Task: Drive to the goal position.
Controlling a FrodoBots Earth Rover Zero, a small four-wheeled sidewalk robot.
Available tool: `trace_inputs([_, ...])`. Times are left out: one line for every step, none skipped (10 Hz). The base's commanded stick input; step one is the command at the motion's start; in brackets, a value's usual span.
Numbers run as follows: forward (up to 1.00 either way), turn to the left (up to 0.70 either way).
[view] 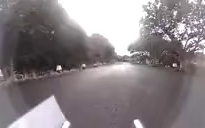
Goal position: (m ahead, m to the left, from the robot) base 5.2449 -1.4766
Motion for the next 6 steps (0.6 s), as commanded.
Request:
trace_inputs([1.00, 0.00])
trace_inputs([1.00, 0.00])
trace_inputs([1.00, -0.40])
trace_inputs([1.00, -0.40])
trace_inputs([1.00, -0.39])
trace_inputs([1.00, -0.23])
